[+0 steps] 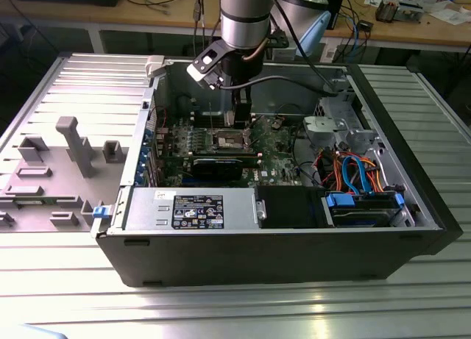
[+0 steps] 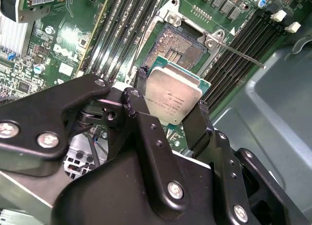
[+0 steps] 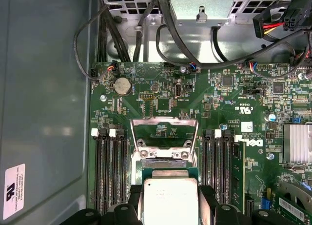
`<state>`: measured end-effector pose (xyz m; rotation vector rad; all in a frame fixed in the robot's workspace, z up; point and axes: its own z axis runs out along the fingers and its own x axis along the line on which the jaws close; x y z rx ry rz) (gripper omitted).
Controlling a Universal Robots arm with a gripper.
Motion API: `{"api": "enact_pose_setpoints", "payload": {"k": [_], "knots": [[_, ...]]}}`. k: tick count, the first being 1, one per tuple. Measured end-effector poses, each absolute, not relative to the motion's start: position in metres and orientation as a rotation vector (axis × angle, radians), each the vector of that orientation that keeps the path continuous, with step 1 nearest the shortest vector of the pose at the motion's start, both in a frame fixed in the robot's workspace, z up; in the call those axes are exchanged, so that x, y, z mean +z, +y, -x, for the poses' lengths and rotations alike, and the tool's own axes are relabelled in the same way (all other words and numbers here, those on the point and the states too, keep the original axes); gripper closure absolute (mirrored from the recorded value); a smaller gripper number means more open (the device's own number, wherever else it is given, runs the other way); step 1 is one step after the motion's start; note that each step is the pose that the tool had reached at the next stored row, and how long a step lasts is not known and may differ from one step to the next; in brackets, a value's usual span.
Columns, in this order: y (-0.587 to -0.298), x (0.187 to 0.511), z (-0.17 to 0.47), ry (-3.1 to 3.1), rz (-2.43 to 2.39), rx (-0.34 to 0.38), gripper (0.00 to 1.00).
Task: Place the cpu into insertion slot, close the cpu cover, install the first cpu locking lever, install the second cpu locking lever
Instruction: 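Place the cpu into insertion slot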
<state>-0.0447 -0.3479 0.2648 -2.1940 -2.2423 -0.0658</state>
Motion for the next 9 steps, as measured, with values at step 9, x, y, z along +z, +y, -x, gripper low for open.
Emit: {"api": "enact_pose_setpoints", "payload": {"k": [9], "knots": [[-0.348,0.254,0.045,-2.242,2.194,-0.066,0.46]]}}
